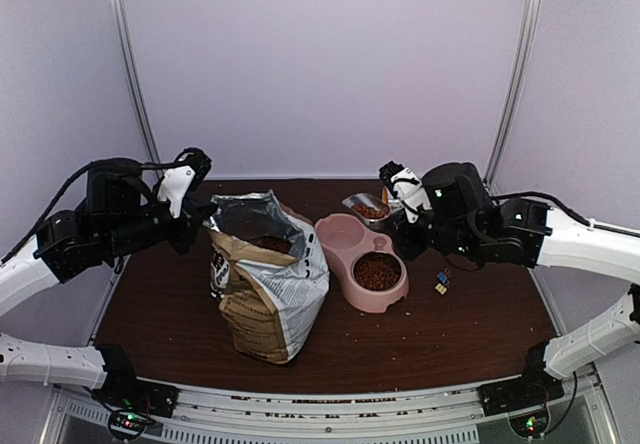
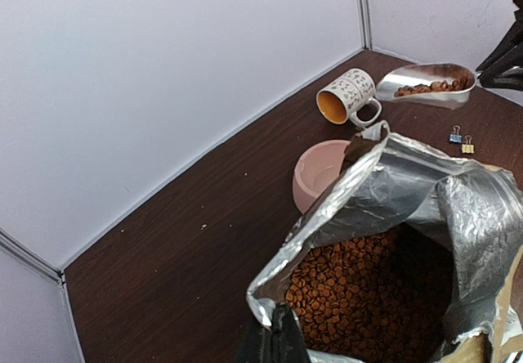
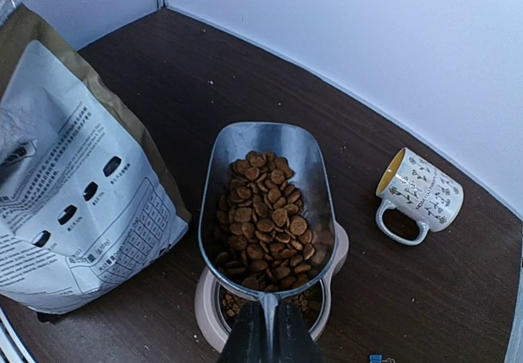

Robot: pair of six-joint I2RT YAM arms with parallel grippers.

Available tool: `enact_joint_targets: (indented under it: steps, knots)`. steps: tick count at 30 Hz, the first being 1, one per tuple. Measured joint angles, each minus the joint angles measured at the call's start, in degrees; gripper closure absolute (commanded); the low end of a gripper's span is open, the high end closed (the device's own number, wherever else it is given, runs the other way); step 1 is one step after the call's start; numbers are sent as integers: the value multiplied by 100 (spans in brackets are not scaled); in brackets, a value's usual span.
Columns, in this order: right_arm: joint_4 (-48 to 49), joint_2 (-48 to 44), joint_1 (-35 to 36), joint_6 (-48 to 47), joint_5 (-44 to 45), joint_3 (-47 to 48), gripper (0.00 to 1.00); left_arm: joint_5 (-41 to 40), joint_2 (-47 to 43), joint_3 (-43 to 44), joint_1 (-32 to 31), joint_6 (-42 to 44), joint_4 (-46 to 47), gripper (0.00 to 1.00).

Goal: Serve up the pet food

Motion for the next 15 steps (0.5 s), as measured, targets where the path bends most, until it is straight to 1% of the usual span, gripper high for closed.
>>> enact_joint_targets:
  steps: [8,15]
  knots:
    - [-136,841,-592,-131,-649,55,100,107,-35,-31,9,133,35,100]
    - [-529,1655,-831,-337,-896,614,100,251,-44,-44,26,221,61,100]
